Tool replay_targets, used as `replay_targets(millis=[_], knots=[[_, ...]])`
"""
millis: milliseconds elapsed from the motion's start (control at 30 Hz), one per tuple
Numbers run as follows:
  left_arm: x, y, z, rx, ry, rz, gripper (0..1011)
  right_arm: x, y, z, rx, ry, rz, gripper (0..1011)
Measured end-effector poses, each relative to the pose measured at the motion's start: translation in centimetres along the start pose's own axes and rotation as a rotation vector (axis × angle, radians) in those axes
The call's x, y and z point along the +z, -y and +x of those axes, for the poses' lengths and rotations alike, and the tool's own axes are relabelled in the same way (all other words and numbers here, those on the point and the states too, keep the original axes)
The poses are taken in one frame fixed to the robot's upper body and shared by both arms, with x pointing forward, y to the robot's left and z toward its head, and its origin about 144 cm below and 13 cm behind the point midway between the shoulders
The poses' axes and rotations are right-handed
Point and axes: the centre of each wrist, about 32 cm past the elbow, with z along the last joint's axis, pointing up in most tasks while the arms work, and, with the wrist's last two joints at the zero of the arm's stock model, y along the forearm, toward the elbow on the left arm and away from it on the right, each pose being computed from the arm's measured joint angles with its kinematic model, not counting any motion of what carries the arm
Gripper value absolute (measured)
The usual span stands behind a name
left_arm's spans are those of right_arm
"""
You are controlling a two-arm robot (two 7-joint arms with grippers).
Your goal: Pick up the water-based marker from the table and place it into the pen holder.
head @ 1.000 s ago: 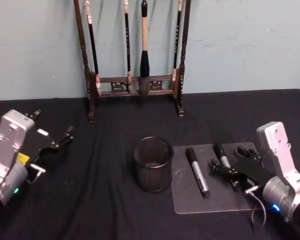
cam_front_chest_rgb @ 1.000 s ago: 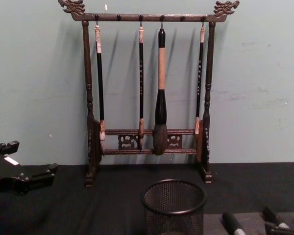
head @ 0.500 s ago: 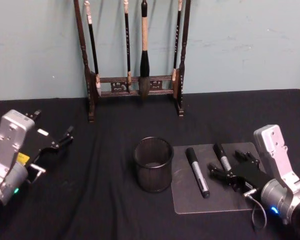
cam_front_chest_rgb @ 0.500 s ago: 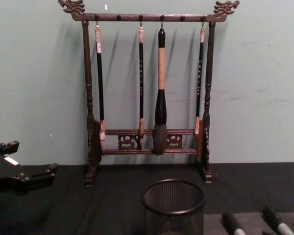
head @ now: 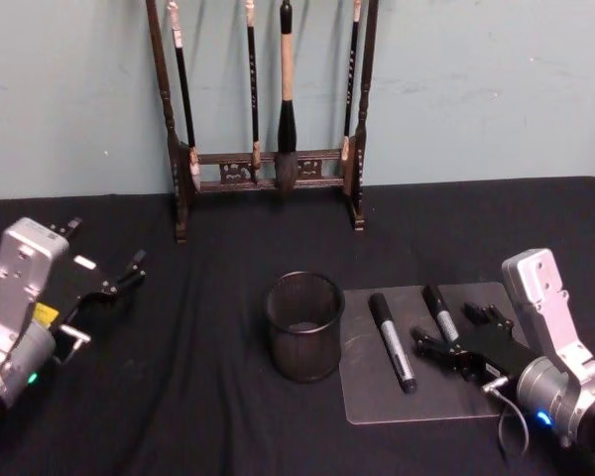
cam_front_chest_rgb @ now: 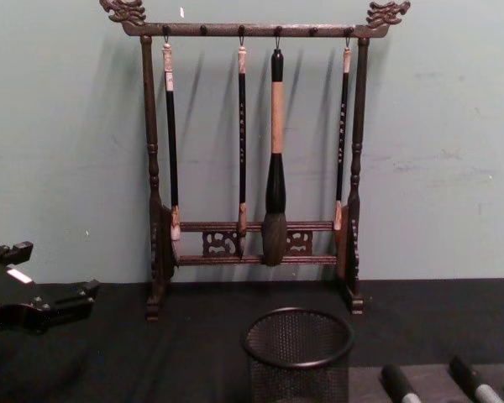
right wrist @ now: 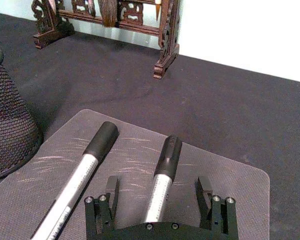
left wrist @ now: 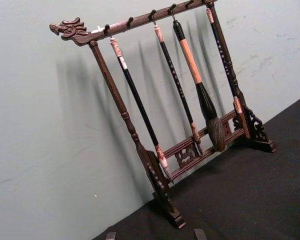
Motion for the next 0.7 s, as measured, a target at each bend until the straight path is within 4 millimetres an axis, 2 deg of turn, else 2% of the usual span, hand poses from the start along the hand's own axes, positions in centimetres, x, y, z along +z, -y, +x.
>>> replay_targets(millis=[433,700], knots=[[0.0,0.0,0.0,0.0,0.0,0.0,1009,0.0,-0.01,0.01,0.001,0.001,-0.002,996],[0.0,0.0,0.0,0.0,0.0,0.0,1009,-0.01,0.0,0.0,0.001,0.001,-0.002,818]])
